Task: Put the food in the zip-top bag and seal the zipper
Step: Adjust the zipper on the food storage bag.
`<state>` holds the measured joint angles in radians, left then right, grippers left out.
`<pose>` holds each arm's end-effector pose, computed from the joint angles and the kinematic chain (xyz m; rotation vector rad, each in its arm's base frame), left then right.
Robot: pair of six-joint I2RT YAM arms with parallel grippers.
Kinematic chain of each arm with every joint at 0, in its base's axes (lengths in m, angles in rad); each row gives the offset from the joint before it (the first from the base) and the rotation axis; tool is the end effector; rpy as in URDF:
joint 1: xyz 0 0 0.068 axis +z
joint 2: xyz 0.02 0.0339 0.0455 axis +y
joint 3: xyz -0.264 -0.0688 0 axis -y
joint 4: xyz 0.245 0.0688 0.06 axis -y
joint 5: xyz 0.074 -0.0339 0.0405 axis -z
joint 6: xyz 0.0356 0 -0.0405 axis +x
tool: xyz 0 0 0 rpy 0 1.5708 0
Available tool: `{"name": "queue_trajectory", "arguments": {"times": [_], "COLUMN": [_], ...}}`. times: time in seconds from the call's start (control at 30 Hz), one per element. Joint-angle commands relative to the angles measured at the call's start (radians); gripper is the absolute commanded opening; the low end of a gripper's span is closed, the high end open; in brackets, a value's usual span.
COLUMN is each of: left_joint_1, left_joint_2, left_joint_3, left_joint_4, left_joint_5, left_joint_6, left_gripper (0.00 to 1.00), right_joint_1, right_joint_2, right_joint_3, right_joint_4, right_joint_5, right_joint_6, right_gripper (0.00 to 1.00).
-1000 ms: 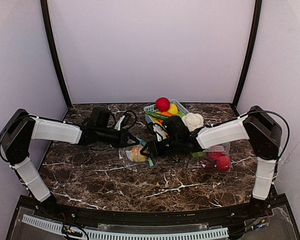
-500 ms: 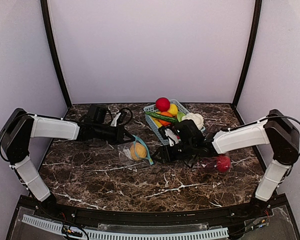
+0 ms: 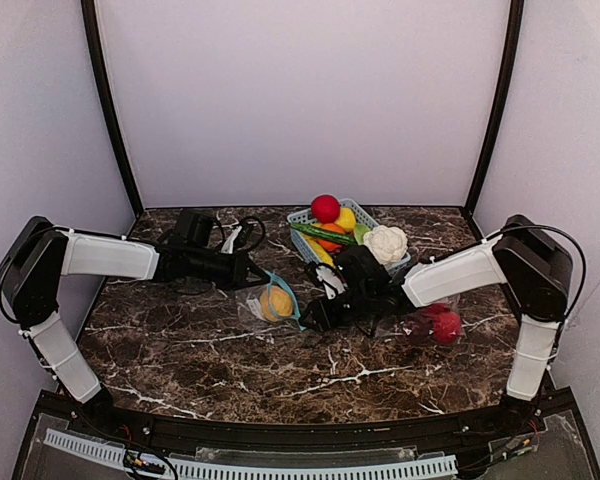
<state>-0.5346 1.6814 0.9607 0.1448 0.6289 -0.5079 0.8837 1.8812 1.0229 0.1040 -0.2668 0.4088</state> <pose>0.2983 -0.2009 0.2033 0.4304 2.2603 -1.2517 0.2370 0.3037 0.1445 -0.7258 2.3850 0.9149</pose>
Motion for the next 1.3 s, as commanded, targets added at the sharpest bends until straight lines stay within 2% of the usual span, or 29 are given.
{"name": "queue_trajectory", "arguments": {"times": [0.0,0.3,0.5,0.6,0.83,0.9,1.07,1.27], "left_joint_1": [0.004,0.008,0.011,0.013,0.013,0.012,-0.041,-0.086], "left_joint_2": [-0.019,-0.023,-0.031,-0.047,-0.134,-0.138,-0.107,-0.092], "left_joint_3": [0.02,0.024,0.033,0.059,0.204,0.227,0.256,0.238], "left_joint_4": [-0.027,-0.031,-0.039,-0.067,-0.269,-0.283,-0.252,-0.079], "left_joint_5": [0.014,0.014,0.009,-0.011,-0.164,-0.181,-0.155,-0.096], "left_joint_6": [0.015,0.02,0.031,0.056,0.208,0.214,0.189,0.114], "left_gripper": [0.01,0.01,0.01,0.01,0.01,0.01,0.01,0.01], "right_joint_1": [0.007,0.008,0.008,0.007,0.018,0.03,0.075,0.143], "right_joint_2": [0.037,0.105,0.043,-0.052,-0.291,-0.334,-0.329,-0.256], "right_joint_3": [0.052,0.104,0.101,0.126,0.246,0.271,0.358,0.389], "right_joint_4": [0.002,-0.014,-0.038,-0.125,-0.499,-0.588,-0.809,-0.882], "right_joint_5": [-0.023,-0.083,-0.061,-0.02,0.106,0.168,0.299,0.371], "right_joint_6": [-0.039,-0.056,-0.068,-0.099,-0.175,-0.179,-0.192,-0.224], "right_gripper": [0.42,0.31,0.0,0.0,0.0,0.0,0.0,0.0]}}
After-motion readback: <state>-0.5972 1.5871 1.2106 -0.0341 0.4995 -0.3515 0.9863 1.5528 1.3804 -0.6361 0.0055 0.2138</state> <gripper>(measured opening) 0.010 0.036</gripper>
